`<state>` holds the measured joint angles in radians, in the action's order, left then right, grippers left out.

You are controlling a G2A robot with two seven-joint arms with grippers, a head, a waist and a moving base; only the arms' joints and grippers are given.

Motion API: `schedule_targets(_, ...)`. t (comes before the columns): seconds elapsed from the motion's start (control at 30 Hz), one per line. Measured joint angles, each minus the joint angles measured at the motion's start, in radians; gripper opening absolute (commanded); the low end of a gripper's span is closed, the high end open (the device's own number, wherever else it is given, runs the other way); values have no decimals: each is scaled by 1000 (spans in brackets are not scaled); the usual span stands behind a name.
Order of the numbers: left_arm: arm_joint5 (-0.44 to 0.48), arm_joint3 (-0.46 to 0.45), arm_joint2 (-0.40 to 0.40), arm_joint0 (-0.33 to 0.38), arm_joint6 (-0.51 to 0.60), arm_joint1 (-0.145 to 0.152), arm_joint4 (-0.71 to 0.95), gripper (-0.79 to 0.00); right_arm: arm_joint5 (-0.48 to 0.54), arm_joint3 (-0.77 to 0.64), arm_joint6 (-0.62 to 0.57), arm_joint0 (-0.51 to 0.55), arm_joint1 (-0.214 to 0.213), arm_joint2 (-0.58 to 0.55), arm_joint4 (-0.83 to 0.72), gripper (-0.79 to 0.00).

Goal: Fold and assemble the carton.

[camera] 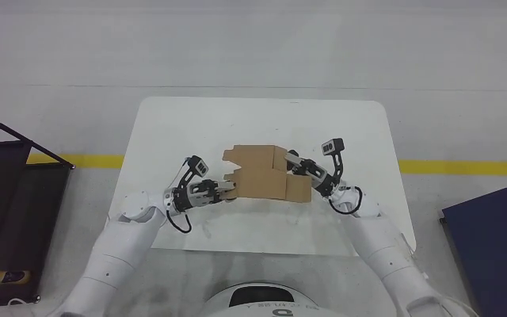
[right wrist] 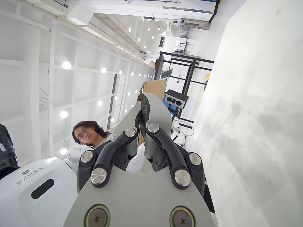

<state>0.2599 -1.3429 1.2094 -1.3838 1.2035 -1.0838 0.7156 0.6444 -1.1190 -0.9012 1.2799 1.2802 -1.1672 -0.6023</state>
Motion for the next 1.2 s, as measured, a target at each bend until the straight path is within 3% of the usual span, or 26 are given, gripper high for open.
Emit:
schedule_targets(0.57,5,-23,-19,18,-27,-4,-50,-653,21,33,44,-14,8,15,8,-785)
schedule_targets(0.93,55,-19,3,15,-76,-6,-26,-514,19,44,52,-20,10,20,24,-785)
schedule_targets(1.2,61,-20,-2,22,-96,-9,-33,-499,33,41,77,-17,11,34,86,-785)
